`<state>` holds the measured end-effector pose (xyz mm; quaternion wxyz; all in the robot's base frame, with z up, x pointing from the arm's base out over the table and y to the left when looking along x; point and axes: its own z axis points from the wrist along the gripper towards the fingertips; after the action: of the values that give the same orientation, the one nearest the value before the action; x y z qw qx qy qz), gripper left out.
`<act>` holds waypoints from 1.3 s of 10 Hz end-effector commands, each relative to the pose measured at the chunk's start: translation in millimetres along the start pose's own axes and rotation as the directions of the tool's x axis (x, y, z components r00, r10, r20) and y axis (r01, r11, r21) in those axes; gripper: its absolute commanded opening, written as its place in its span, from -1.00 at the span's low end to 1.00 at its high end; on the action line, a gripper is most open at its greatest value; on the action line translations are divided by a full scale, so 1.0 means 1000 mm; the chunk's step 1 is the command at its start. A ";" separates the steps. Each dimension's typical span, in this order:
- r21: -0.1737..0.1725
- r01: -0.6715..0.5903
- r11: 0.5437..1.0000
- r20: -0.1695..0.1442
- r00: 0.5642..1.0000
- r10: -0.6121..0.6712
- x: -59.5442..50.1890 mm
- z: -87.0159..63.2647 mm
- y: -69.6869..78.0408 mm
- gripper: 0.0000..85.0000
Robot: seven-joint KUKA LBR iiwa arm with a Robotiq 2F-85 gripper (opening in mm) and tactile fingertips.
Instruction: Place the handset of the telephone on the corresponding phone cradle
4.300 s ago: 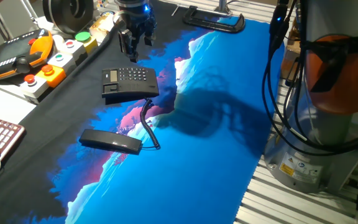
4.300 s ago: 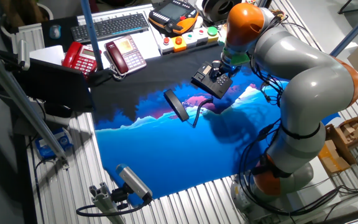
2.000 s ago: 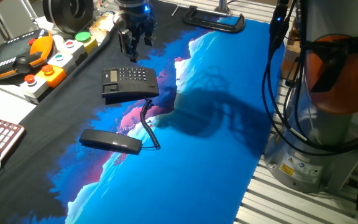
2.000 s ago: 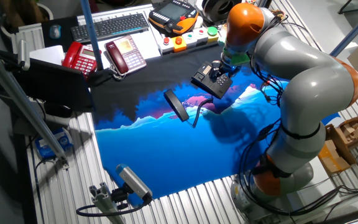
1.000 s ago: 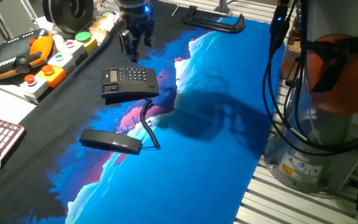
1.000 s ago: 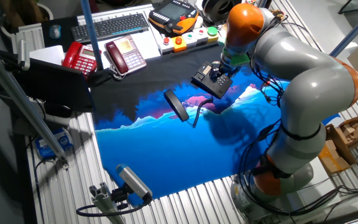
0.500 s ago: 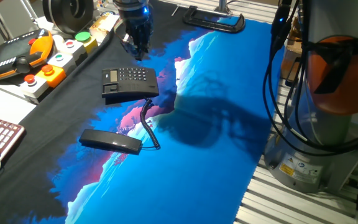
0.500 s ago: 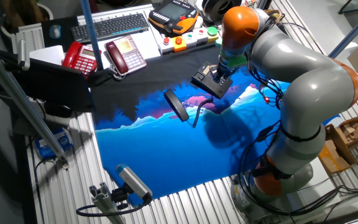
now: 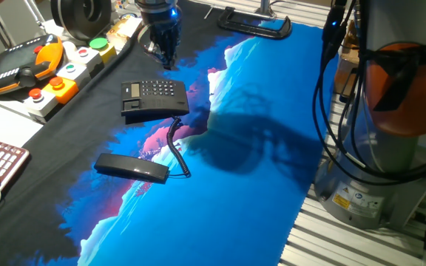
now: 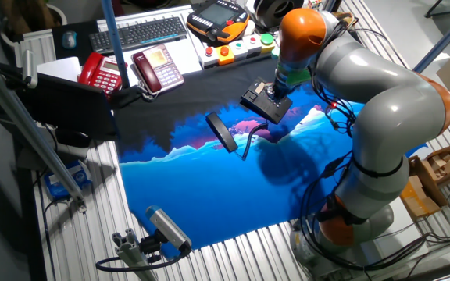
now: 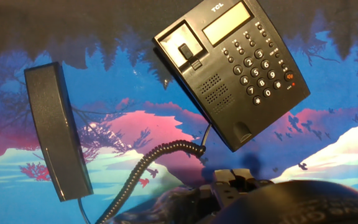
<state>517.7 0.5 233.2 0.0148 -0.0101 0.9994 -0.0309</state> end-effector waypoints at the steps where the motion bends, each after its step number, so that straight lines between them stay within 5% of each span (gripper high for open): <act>1: -0.002 -0.002 1.000 0.001 1.000 0.002 -0.001 0.002 0.001 -0.98; 9: 0.001 -0.017 1.000 -0.011 1.000 0.017 -0.001 0.010 0.005 -0.98; 13: -0.034 -0.020 0.999 -0.013 1.000 0.019 -0.001 0.011 0.003 -0.98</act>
<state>519.4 2.8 221.8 0.0087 -0.0002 0.9999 -0.0139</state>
